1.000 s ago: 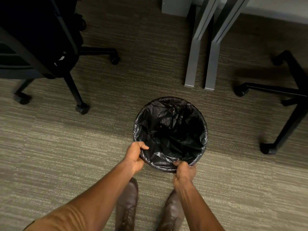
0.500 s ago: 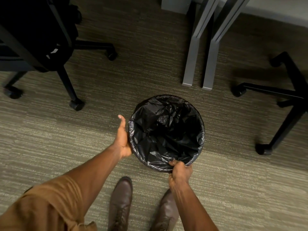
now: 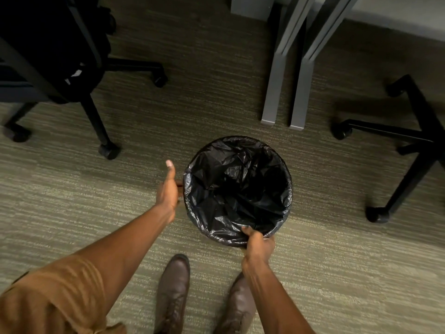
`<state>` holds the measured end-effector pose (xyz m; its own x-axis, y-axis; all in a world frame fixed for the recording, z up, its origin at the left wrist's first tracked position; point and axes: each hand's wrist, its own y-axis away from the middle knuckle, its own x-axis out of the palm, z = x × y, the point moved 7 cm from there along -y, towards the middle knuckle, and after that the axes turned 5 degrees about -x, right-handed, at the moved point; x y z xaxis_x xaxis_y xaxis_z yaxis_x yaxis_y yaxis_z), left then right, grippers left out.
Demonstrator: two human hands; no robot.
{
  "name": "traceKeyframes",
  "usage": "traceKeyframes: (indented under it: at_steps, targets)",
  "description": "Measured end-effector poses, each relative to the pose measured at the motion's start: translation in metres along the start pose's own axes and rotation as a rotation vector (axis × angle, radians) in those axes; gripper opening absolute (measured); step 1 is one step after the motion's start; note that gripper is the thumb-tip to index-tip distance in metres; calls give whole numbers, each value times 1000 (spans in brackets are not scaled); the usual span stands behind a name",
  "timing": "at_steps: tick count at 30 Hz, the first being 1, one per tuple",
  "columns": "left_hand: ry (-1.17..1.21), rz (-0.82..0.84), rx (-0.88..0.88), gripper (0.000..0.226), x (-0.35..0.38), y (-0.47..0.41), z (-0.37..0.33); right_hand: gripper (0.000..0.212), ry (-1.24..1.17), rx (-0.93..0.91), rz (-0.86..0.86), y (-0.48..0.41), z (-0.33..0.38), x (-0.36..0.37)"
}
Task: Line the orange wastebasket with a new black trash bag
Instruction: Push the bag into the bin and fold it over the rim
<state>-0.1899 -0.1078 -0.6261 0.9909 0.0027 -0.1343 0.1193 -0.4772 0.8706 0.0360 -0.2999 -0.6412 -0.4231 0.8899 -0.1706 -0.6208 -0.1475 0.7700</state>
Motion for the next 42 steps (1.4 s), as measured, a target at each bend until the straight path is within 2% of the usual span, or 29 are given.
traceKeyframes:
  at_steps: [3,5,7,9,14,20,24,27,32,36,39,42]
  targets:
    - [-76,-151,136,82,-18,15,1,78,155,-52,-35,5,8,-10]
    - [-123,-188,227,62,-26,27,2,94,347,-128,-102,12,19,-20]
    - [-176,-205,280,38,-29,38,4,100,500,-241,-119,19,31,-29]
    - [-211,-202,298,26,-28,47,6,92,565,-352,-132,23,45,-36]
    - [-271,-202,344,15,-19,57,13,44,605,-489,-78,16,71,-38]
    - [-363,-247,400,19,-17,59,9,40,651,-485,-35,1,72,-34]
    - [-348,-244,386,16,-17,58,2,24,602,-489,11,-3,79,-28]
    - [-353,-253,407,17,-16,58,-14,22,594,-501,46,-6,91,-17]
    - [-307,-236,400,16,-9,51,-55,32,555,-565,112,-15,130,13]
    - [-312,-265,414,19,4,36,-95,25,594,-630,111,-29,168,44]
    - [-298,-265,424,17,20,18,-124,28,651,-679,87,-45,198,67]
    - [-243,-206,455,28,40,-3,-149,25,662,-727,151,-65,225,95]
